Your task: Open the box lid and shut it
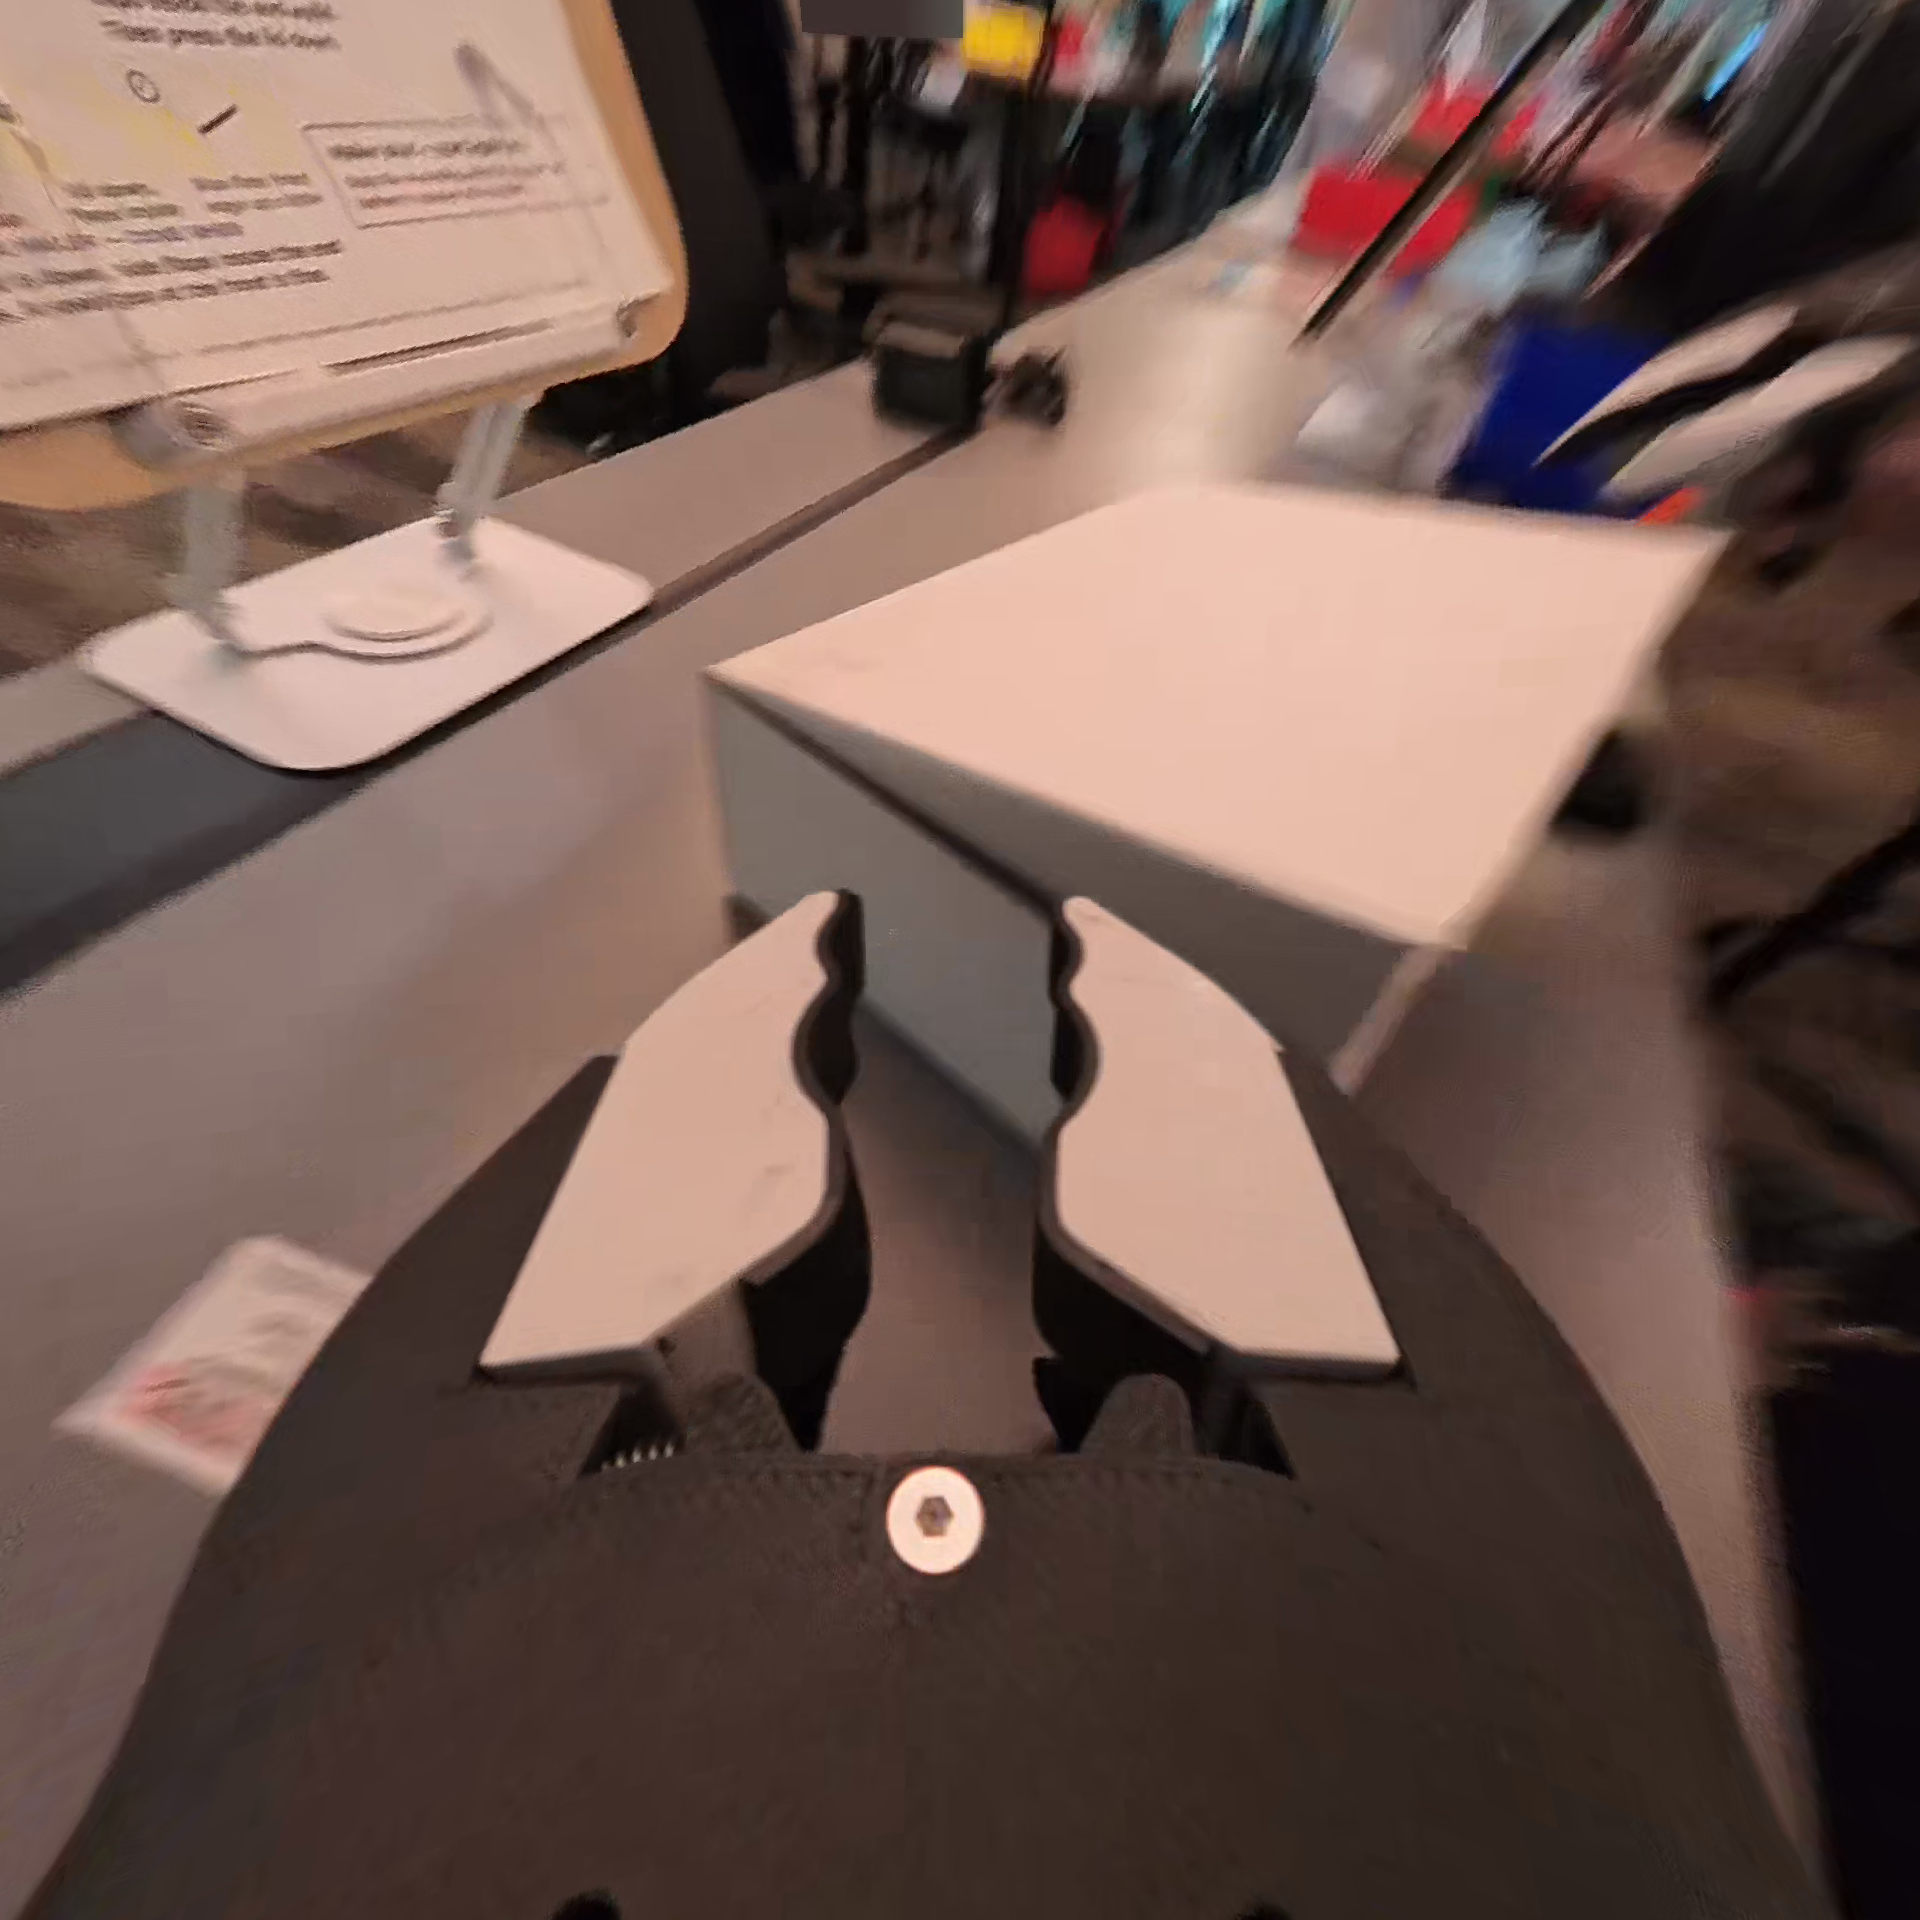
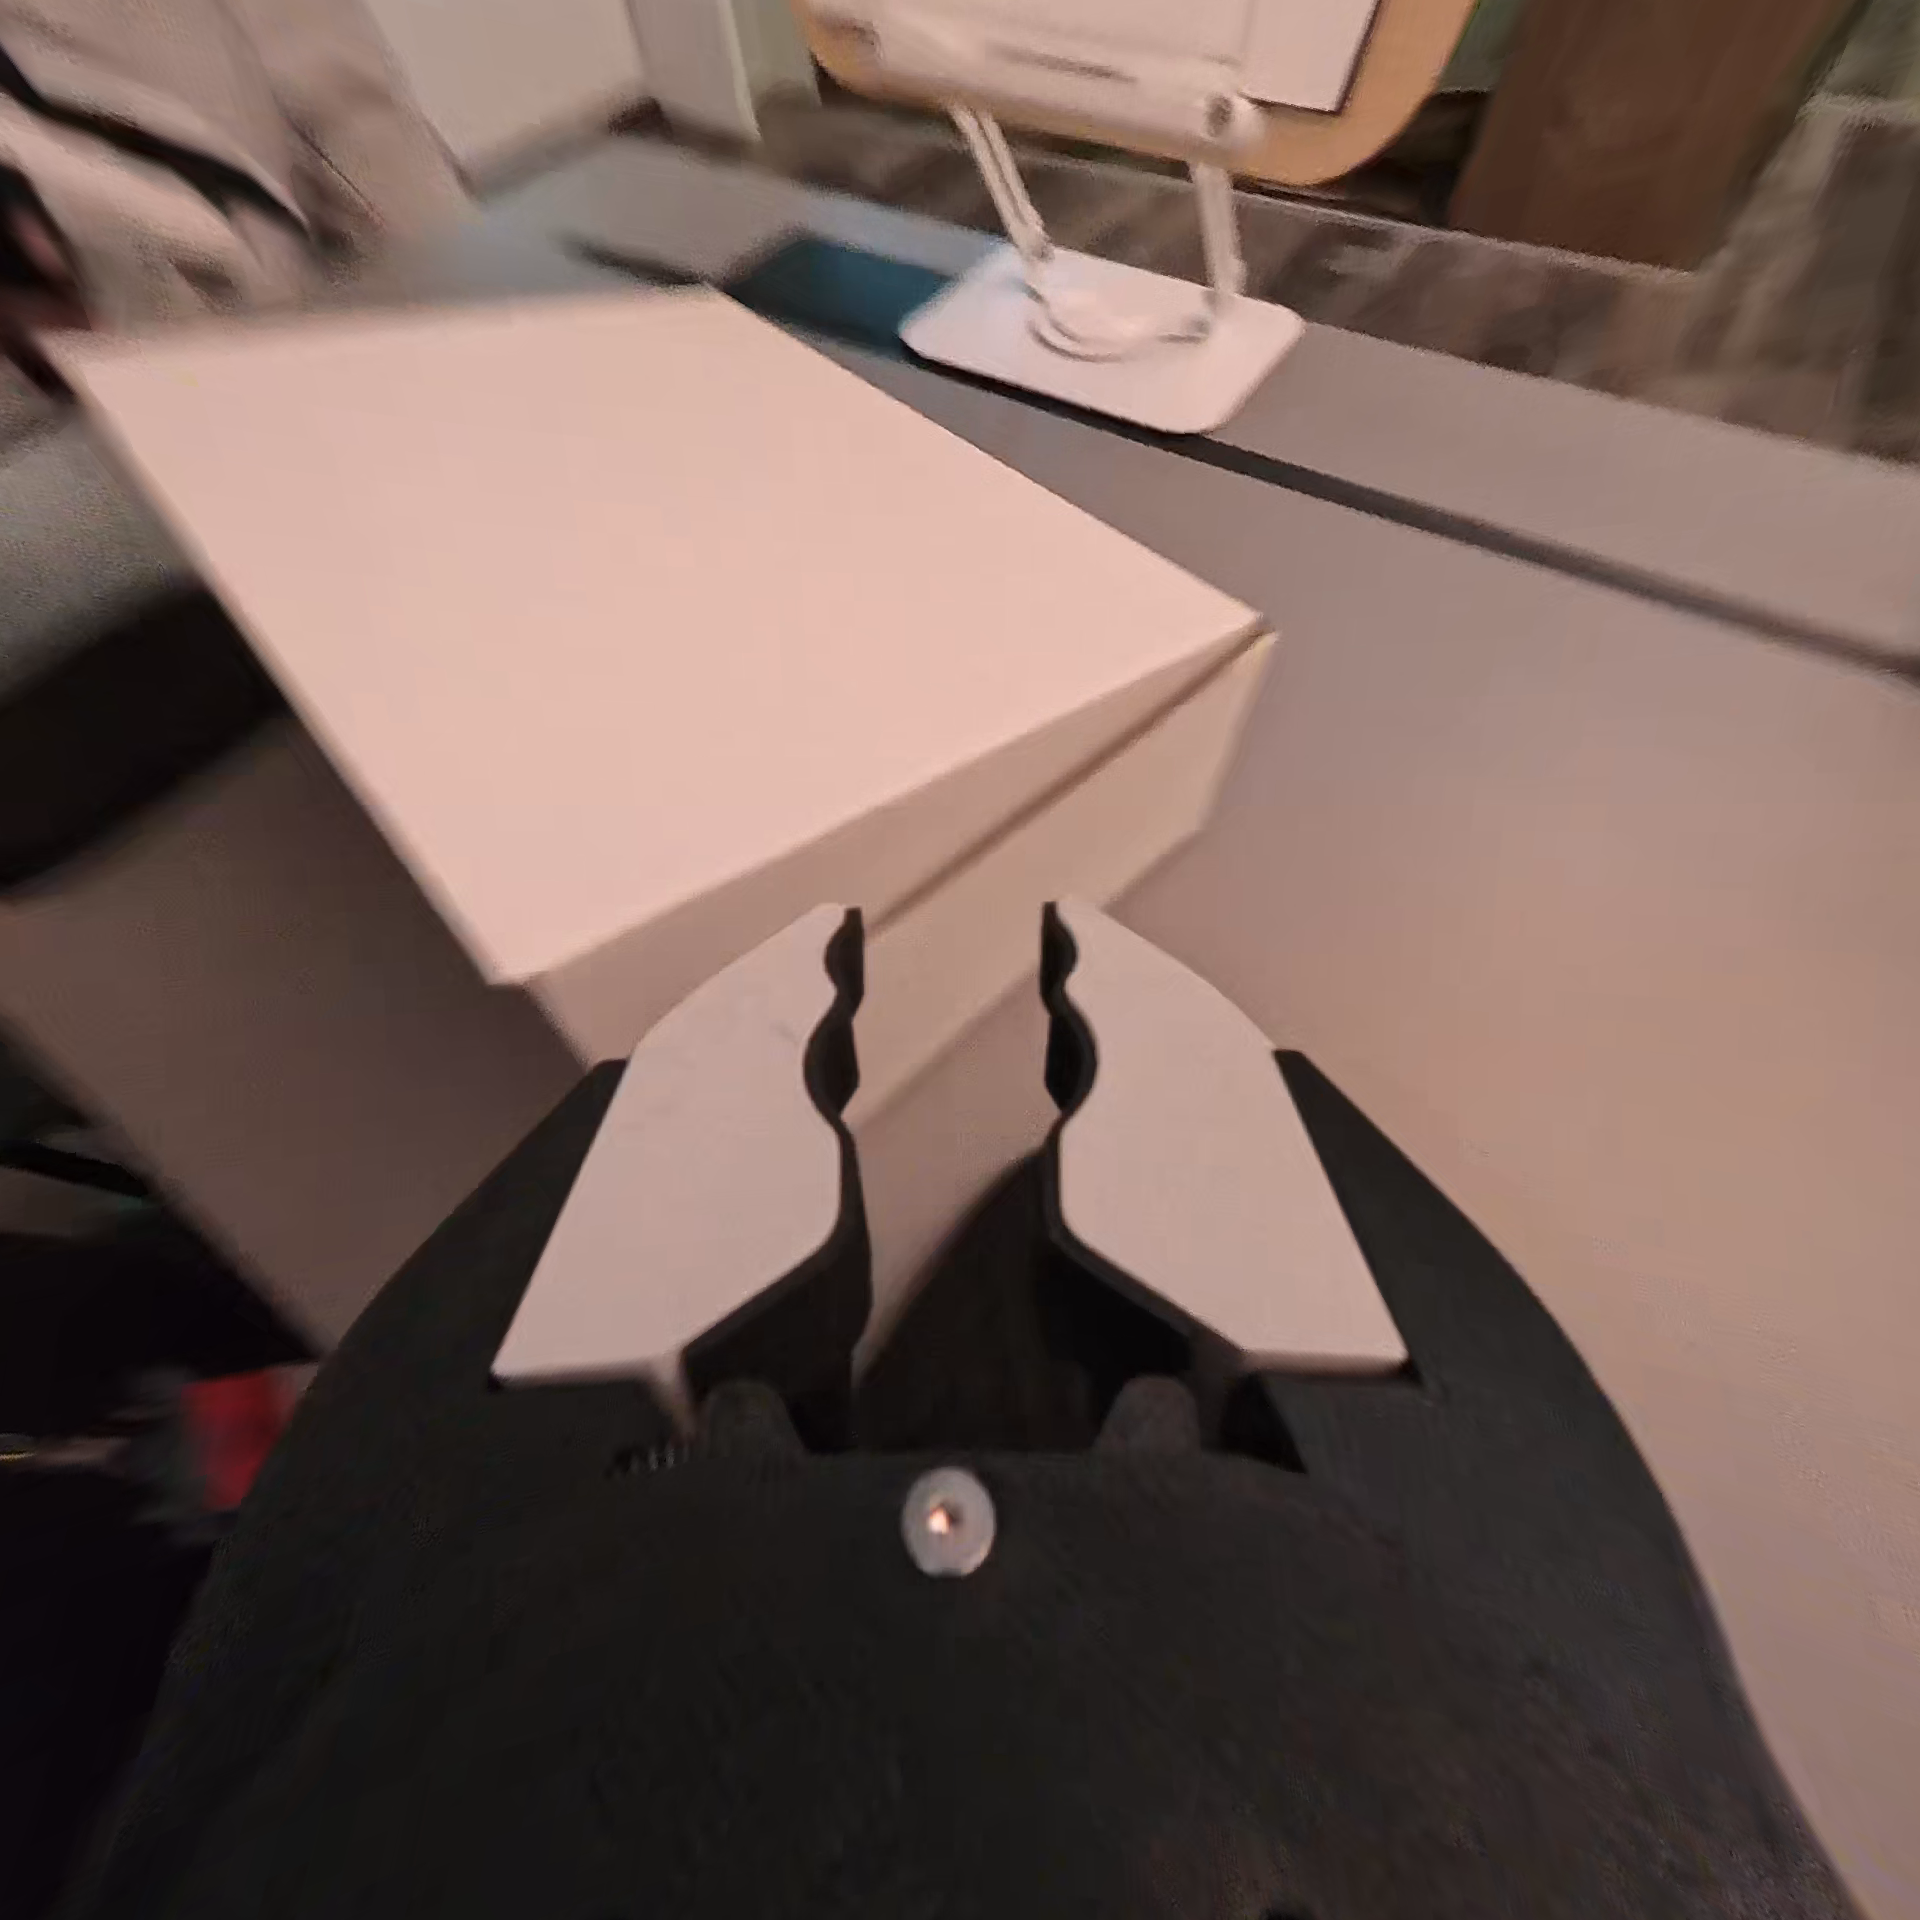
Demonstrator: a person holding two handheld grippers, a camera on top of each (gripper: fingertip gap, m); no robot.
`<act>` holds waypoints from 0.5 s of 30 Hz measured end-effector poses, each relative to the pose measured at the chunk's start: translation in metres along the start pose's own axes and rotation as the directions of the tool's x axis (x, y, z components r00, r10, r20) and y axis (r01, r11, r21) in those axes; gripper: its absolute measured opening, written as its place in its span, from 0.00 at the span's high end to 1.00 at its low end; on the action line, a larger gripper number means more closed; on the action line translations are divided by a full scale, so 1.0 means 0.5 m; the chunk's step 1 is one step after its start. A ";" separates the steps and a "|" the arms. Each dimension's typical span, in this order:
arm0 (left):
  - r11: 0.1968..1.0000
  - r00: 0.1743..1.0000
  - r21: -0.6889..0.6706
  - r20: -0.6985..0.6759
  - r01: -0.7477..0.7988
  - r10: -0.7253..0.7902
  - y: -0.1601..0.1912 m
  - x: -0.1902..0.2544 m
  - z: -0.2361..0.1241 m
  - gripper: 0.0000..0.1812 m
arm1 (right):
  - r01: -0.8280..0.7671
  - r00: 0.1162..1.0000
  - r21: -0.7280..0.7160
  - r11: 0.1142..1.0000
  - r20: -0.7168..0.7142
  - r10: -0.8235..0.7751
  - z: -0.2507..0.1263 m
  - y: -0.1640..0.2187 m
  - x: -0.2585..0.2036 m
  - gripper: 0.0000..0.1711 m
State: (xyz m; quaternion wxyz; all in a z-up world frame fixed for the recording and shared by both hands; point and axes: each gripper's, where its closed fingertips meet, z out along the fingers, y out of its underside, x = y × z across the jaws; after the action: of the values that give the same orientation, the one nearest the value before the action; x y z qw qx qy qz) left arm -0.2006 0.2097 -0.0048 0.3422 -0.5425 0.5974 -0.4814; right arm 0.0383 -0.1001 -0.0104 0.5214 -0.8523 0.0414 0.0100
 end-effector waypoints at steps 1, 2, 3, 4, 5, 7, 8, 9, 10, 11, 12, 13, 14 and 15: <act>0.995 0.995 0.064 -0.069 0.073 -0.069 -0.011 0.036 -0.018 0.76 | -0.086 0.995 0.037 0.996 0.061 0.084 -0.013 -0.004 -0.026 0.79; 0.984 0.982 0.115 -0.144 0.140 -0.123 -0.020 0.072 -0.033 0.71 | -0.165 0.979 0.083 0.983 0.136 0.153 -0.022 -0.013 -0.053 0.77; 0.973 0.969 0.139 -0.192 0.186 -0.158 -0.023 0.100 -0.041 0.69 | -0.235 0.955 0.125 0.964 0.215 0.205 -0.028 -0.023 -0.079 0.76; 0.968 0.964 0.142 -0.202 0.206 -0.175 -0.020 0.117 -0.040 0.67 | -0.293 0.931 0.150 0.944 0.268 0.247 -0.030 -0.029 -0.094 0.75; 0.970 0.967 0.132 -0.184 0.202 -0.176 -0.012 0.127 -0.034 0.63 | -0.329 0.919 0.163 0.930 0.283 0.275 -0.026 -0.030 -0.099 0.72; 0.983 0.976 0.082 -0.158 0.161 -0.147 0.010 0.154 -0.015 0.58 | -0.311 0.933 0.156 0.937 0.237 0.271 -0.010 -0.016 -0.097 0.65; 0.988 0.982 0.066 -0.139 0.141 -0.130 0.019 0.167 -0.004 0.58 | -0.274 0.947 0.156 0.949 0.217 0.238 -0.006 -0.010 -0.101 0.63; 0.992 0.988 0.064 -0.113 0.112 -0.104 0.026 0.176 0.007 0.58 | -0.224 0.960 0.172 0.959 0.210 0.187 -0.006 -0.008 -0.113 0.62; 0.995 0.995 0.070 -0.073 0.075 -0.070 0.029 0.179 0.018 0.60 | -0.176 0.969 0.192 0.965 0.204 0.137 -0.007 -0.006 -0.126 0.62; 0.996 0.999 0.079 -0.013 0.033 -0.032 0.029 0.174 0.027 0.63 | -0.142 0.977 0.209 0.968 0.185 0.103 -0.007 -0.004 -0.133 0.63; 0.996 0.999 0.088 0.041 -0.009 0.006 0.026 0.168 0.034 0.66 | -0.118 0.984 0.219 0.969 0.160 0.084 -0.006 -0.001 -0.135 0.63; 0.994 0.997 0.099 0.073 -0.044 0.037 0.019 0.164 0.039 0.71 | -0.097 0.988 0.224 0.970 0.140 0.066 -0.004 0.002 -0.137 0.63; 0.992 0.994 0.100 0.087 -0.074 0.065 0.014 0.164 0.043 0.74 | -0.072 0.993 0.229 0.971 0.110 0.048 -0.002 0.003 -0.136 0.64; 0.991 0.991 0.085 0.099 -0.100 0.092 0.012 0.164 0.048 0.75 | -0.041 0.997 0.231 0.972 0.071 0.025 0.000 0.003 -0.131 0.64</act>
State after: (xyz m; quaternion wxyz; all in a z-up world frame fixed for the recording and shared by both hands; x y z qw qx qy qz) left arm -0.1949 0.1242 -0.0082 0.4170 -0.5194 0.5836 -0.4645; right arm -0.0271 -0.0968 -0.0077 0.6184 -0.7838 0.0386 0.0426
